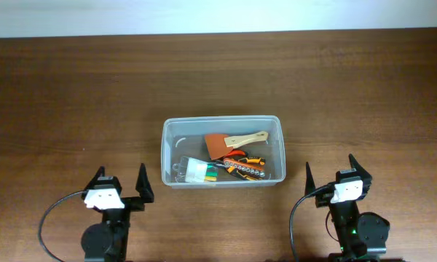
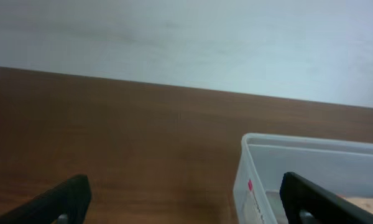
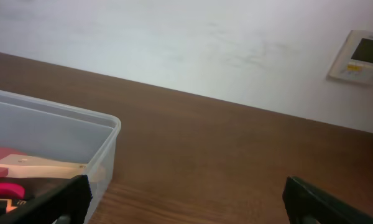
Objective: Pack container
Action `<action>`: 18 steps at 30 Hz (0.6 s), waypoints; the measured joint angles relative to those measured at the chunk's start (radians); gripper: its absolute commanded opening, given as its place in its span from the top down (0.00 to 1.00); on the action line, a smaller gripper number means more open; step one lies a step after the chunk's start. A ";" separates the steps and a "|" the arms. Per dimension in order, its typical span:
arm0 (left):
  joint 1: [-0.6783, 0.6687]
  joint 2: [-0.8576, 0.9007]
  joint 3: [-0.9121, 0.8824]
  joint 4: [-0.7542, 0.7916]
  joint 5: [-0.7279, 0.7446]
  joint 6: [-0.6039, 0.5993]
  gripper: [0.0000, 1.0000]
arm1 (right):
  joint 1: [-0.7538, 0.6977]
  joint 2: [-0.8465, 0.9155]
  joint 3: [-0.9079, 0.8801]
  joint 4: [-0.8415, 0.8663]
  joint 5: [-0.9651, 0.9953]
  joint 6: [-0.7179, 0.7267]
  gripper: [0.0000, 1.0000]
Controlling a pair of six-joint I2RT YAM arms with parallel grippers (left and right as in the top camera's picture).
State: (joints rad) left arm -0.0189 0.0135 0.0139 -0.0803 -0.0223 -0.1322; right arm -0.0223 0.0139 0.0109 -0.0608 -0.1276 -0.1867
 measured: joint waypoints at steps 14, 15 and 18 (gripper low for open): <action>0.002 -0.001 0.000 -0.001 0.000 0.038 0.01 | 0.000 0.000 0.000 0.000 0.000 -0.001 0.01; 0.002 -0.001 0.000 -0.001 0.000 0.038 0.01 | 0.000 0.000 0.000 0.000 0.000 0.000 0.01; 0.002 -0.001 0.000 -0.001 0.000 0.038 0.01 | 0.000 0.000 0.000 0.000 0.000 0.000 0.01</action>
State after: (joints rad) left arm -0.0170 0.0128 0.0139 -0.0814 -0.0223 -0.0940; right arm -0.0223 0.0139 0.0109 -0.0608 -0.1276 -0.1867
